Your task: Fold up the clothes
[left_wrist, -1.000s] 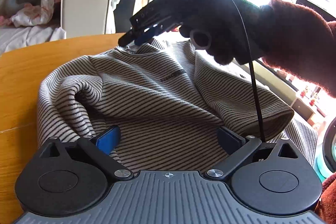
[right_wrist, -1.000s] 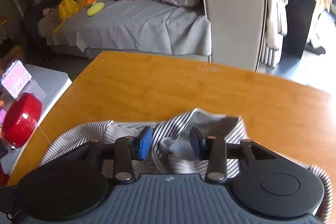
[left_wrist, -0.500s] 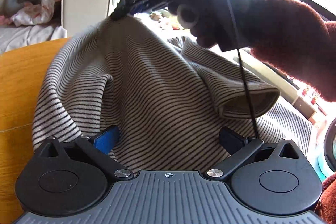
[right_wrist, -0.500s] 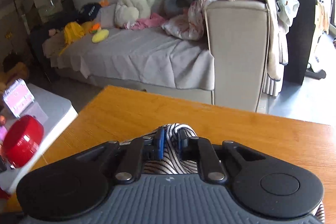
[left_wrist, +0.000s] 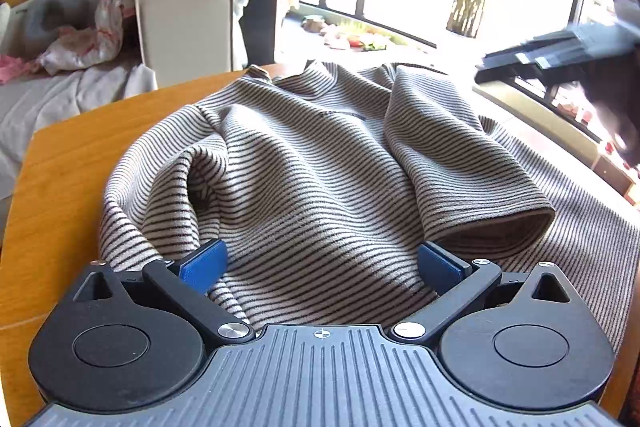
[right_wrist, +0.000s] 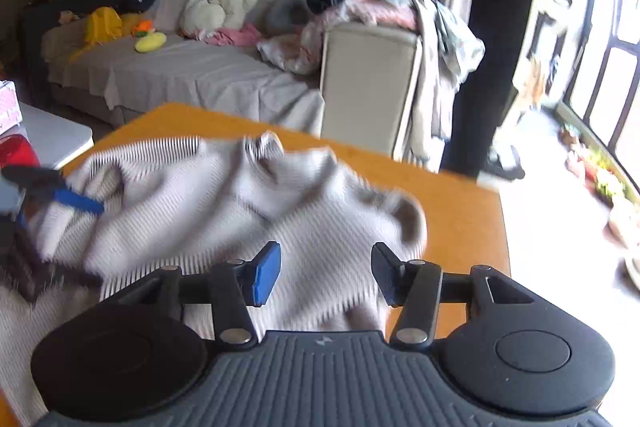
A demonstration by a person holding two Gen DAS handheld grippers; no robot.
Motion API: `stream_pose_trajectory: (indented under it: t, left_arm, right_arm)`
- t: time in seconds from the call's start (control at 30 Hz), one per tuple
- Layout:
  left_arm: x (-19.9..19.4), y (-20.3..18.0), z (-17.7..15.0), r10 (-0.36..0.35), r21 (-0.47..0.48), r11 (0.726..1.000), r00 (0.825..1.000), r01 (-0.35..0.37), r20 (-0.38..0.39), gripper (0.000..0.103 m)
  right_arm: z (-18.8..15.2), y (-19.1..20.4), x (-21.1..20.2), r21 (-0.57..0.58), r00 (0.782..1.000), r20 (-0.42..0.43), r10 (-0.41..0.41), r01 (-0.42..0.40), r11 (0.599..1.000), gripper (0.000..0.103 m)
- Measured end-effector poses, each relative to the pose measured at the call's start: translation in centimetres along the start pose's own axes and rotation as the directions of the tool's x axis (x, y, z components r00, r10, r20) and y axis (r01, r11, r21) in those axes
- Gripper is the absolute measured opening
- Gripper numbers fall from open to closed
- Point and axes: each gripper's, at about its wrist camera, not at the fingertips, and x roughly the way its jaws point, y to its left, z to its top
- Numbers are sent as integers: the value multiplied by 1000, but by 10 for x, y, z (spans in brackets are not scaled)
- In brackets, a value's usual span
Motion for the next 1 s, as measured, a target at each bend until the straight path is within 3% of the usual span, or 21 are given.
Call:
stream_pose_trajectory:
  t: [0.03, 0.1, 0.23, 0.33, 0.43, 0.57, 0.7, 0.73, 0.77, 0.8, 0.87, 0.93, 1.0]
  left_arm:
    - [1, 1, 2, 5, 2, 1000, 1000, -5, -2, 103]
    - [3, 0, 3, 3, 9, 1000, 1000, -3, -12, 103]
    - [0, -12, 0, 28, 29, 999, 999, -27, -28, 103]
    - [-9, -21, -6, 25, 15, 1000, 999, -24, -33, 103]
    - [-22, -27, -5, 48, 5, 999, 999, -48, -17, 103]
    - [-41, -25, 11, 81, -45, 996, 996, -79, 40, 103]
    - [-55, -28, 20, 115, -107, 989, 989, -105, 90, 103]
    - [-58, -27, 20, 115, -131, 986, 989, -101, 96, 103]
    - [-60, -27, 21, 115, -155, 983, 988, -98, 103, 103]
    - [-62, -26, 21, 110, -178, 980, 988, -90, 109, 103]
    - [-63, -25, 20, 89, -207, 976, 989, -63, 117, 103]
    - [-63, -27, 18, 72, -209, 977, 990, -45, 122, 103]
    - [-61, -29, 14, 57, -204, 979, 990, -31, 125, 103]
  right_arm:
    - [-21, 0, -1, 17, 999, -44, 0, 1, 1000, 44]
    - [-57, 10, -16, 15, 999, -18, -44, 44, 999, 43]
    - [-75, 12, -43, 47, 997, -41, -70, 72, 996, 43]
    - [-81, 12, -60, 63, 989, -59, -135, 139, 988, 43]
    - [-77, 15, -85, 238, 999, 50, -10, -2, 971, 46]
    - [-69, 50, -81, 326, 970, 181, 162, -214, 921, 50]
    - [-61, 95, -35, 295, 971, 143, 191, -226, 928, 50]
    - [-59, 101, -24, 283, 976, 125, 181, -210, 936, 46]
    - [-54, 96, -21, 275, 979, 122, 162, -190, 942, 22]
    - [-48, 89, -20, 267, 982, 122, 142, -170, 948, 10]
    - [-36, 74, -18, 252, 987, 123, 102, -130, 959, 4]
    - [-18, 38, -41, 225, 986, 165, -12, -26, 974, 4]
    - [5, -15, -72, 241, 959, 219, -179, 125, 962, 4]
